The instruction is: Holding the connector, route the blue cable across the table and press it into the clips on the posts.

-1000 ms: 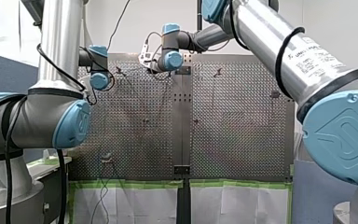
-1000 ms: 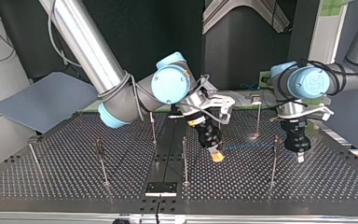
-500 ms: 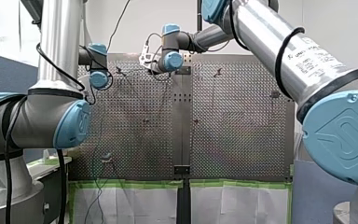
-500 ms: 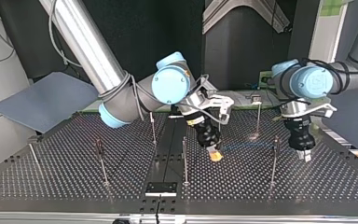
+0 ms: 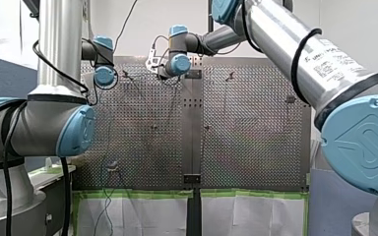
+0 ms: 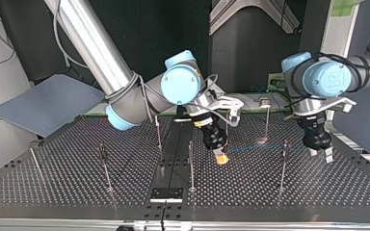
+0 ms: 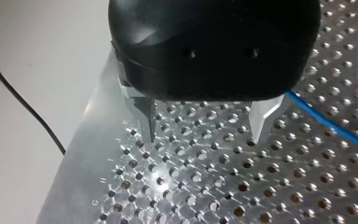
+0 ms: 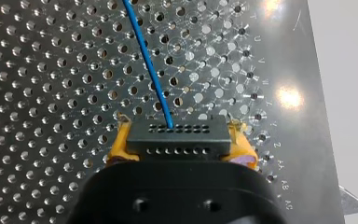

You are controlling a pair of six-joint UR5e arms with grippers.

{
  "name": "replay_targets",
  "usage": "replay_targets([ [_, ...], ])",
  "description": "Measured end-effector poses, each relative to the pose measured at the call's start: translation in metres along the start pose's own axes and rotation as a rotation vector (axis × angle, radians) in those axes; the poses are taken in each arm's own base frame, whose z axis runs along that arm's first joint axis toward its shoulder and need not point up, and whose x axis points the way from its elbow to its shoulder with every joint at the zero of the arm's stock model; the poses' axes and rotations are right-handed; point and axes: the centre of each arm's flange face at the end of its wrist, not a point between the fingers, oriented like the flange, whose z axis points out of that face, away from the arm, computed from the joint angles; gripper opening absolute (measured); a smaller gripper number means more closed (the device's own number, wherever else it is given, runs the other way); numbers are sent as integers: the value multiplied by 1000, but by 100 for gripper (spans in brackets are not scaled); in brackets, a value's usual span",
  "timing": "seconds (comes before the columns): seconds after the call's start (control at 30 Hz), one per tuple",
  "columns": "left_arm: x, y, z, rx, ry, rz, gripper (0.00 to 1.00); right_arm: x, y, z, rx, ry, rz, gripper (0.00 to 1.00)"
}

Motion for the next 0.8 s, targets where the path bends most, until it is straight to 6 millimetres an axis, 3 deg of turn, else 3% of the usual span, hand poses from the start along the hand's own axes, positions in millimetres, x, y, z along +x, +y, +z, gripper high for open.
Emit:
replay_targets([
  [0.57, 3, 1, -74, 57, 158, 21, 100, 0, 2, -1, -27, 1, -2, 0],
  [0.8, -10, -1, -101, 85, 198, 20, 100, 0, 3, -1, -29, 0, -2, 0],
])
